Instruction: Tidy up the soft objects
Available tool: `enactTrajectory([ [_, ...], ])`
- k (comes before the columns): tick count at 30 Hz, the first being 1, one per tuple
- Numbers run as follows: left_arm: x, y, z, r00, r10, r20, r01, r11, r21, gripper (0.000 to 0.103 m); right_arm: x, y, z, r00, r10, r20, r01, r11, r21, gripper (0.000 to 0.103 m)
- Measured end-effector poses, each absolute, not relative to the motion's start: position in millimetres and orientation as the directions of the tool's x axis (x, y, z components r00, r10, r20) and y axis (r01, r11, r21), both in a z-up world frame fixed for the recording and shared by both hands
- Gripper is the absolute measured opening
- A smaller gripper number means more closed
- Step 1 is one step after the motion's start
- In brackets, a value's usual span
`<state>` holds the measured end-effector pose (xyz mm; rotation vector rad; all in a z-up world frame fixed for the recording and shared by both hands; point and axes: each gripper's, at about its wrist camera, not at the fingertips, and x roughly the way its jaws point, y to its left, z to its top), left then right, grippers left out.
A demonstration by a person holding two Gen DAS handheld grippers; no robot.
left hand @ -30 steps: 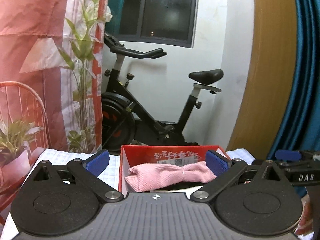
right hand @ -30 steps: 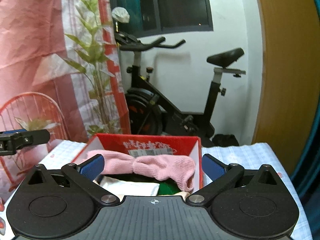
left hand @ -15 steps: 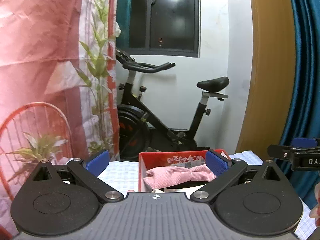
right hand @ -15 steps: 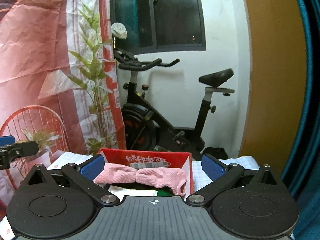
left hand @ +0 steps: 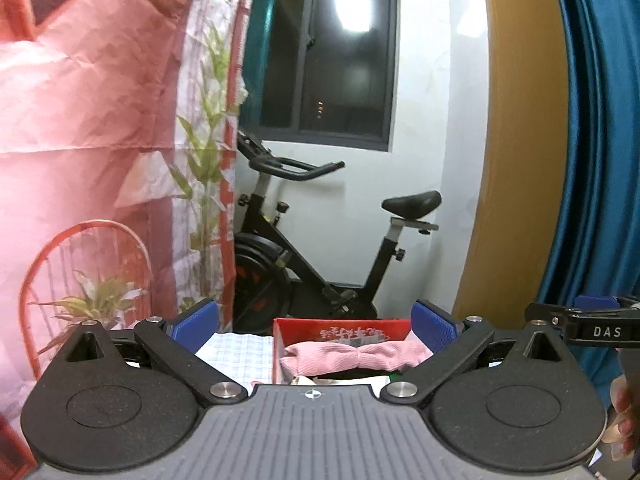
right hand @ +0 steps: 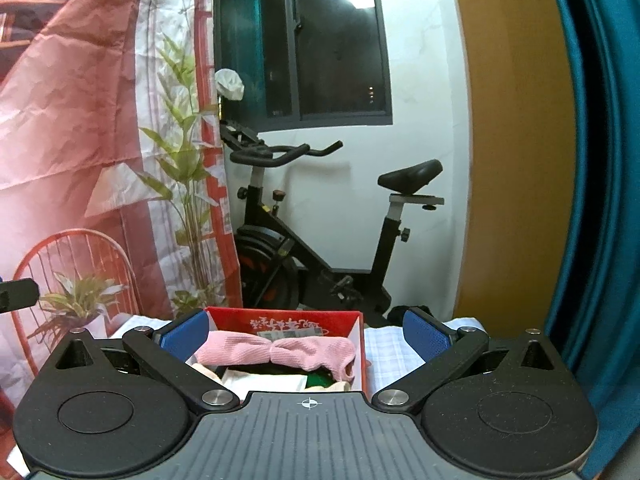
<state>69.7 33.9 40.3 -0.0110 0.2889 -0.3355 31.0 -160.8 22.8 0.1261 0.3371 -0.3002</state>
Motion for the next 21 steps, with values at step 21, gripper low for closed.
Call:
enactTrajectory([
  [21, 33, 39, 53, 0.944, -0.211, -0.252, 0.223, 0.975, 0.02, 0.103, -11, -125, 46, 0.911, -0.273, -0.31, 0.3, 0.953, 0.043, 0.103],
])
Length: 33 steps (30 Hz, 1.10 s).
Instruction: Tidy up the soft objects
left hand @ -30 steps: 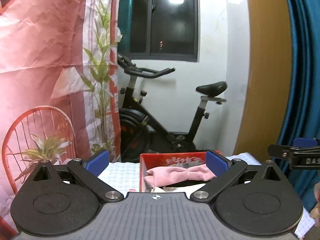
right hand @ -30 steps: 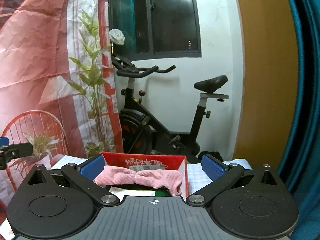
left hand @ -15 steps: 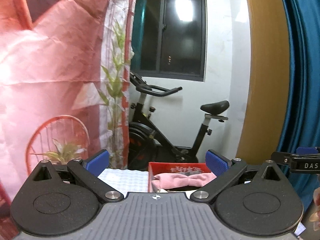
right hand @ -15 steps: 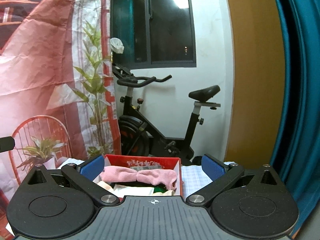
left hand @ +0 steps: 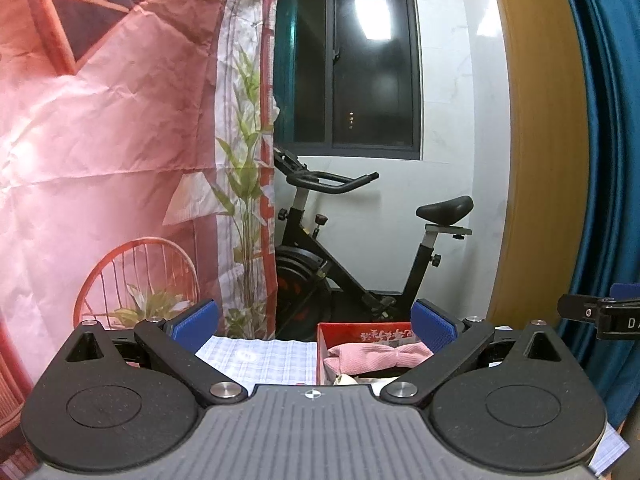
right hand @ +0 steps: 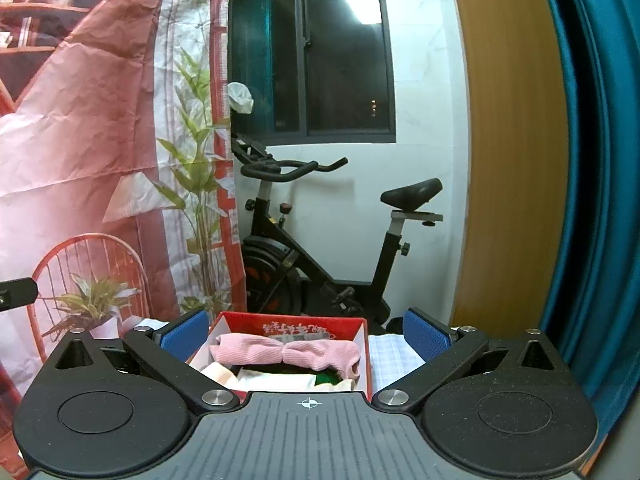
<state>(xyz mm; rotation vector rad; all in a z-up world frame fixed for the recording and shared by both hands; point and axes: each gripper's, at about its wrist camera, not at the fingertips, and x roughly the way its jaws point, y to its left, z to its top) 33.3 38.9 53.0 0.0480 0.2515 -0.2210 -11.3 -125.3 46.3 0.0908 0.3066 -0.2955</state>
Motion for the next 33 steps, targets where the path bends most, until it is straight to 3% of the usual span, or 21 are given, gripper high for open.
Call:
enactTrajectory([
  [33, 36.0, 43.9, 55.0, 0.944, -0.197, -0.265, 0.205, 0.979, 0.002, 0.103, -8.0, -131.3, 40.6, 0.899, -0.279, -0.338, 0.315, 0.947, 0.056, 0.103],
])
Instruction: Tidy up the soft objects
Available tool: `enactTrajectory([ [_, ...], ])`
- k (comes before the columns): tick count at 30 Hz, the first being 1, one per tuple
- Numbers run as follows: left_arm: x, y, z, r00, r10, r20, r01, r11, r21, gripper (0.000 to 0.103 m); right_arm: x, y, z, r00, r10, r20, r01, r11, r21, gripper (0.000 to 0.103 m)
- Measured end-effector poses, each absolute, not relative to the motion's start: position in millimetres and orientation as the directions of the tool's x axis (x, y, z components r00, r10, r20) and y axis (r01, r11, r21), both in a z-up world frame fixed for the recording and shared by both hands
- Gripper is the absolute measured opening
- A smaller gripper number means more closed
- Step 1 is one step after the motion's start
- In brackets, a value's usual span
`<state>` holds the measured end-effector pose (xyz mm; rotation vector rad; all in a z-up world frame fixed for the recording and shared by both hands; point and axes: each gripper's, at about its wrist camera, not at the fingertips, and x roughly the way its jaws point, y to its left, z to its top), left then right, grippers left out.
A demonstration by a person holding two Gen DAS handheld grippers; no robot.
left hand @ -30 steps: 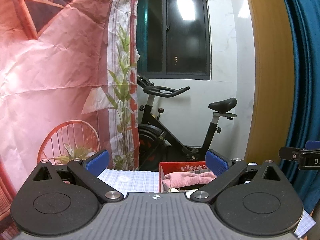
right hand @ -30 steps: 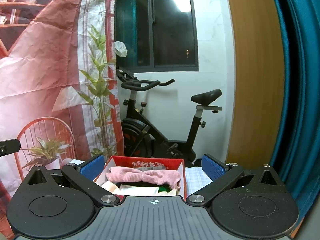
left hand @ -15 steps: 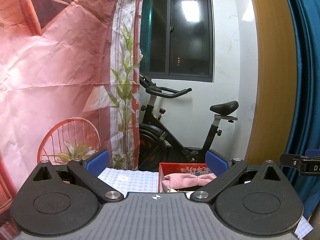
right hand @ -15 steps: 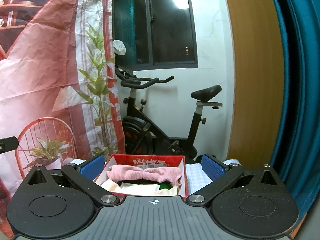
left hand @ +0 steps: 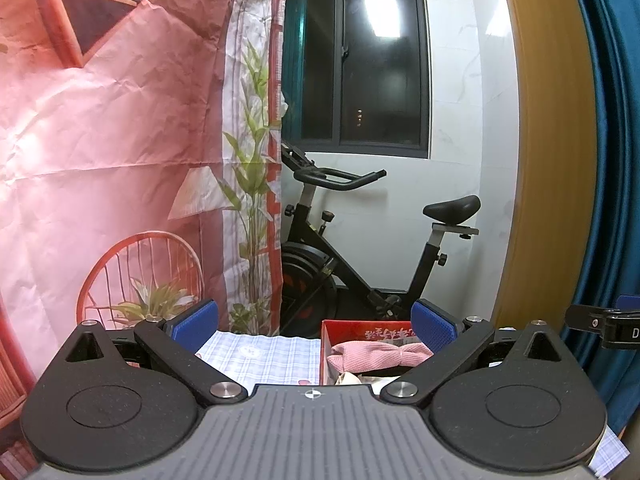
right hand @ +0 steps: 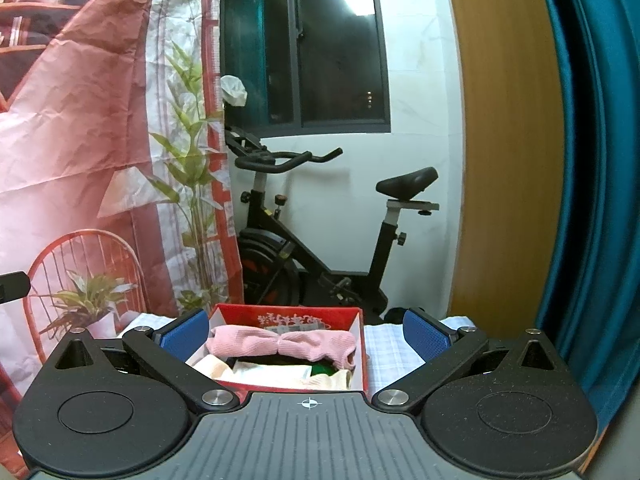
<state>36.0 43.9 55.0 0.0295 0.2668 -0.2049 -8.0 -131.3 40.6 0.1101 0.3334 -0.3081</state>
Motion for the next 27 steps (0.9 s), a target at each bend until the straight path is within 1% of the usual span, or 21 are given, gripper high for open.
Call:
enactTrajectory([
  [10, 42.2, 46.0, 52.7, 0.938, -0.205, -0.279, 0.208, 0.978, -0.018, 0.103, -7.0, -131.5, 40.3, 0.896, -0.286, -0.34, 0.322, 0.945, 0.053, 0.103],
  [27, 46.0, 45.9, 51.8, 0.937, -0.207, -0.281, 0.212, 0.977, -0.011, 0.103, -5.8, -135.9, 35.4, 0.891, -0.293, -0.347, 0.329, 0.943, 0.049, 0.103],
])
